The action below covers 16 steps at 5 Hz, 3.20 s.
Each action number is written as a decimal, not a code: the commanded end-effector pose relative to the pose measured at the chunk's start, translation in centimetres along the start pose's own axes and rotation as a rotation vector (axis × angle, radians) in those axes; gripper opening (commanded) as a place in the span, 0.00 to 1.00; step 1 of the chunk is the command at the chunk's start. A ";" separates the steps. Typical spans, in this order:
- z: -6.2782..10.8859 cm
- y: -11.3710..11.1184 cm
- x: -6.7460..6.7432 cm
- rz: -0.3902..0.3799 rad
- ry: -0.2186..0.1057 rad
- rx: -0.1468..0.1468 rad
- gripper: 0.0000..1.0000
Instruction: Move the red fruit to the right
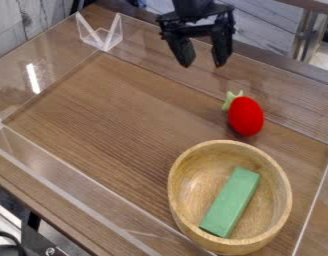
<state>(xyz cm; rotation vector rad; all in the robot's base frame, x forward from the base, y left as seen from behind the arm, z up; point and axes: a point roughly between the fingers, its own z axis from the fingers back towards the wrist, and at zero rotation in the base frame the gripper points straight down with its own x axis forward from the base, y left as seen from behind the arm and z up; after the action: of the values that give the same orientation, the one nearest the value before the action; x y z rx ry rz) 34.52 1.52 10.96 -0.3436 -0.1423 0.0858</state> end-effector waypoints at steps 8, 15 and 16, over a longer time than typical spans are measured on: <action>1.9 3.3 -2.2 -0.069 -0.187 0.171 1.00; 4.9 6.4 -3.7 0.150 -0.340 0.274 1.00; 4.6 7.6 -3.3 0.163 -0.362 0.282 1.00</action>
<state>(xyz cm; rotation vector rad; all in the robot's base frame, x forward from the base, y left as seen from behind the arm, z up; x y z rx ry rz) 29.83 9.54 11.34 -0.0645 -0.4232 0.3290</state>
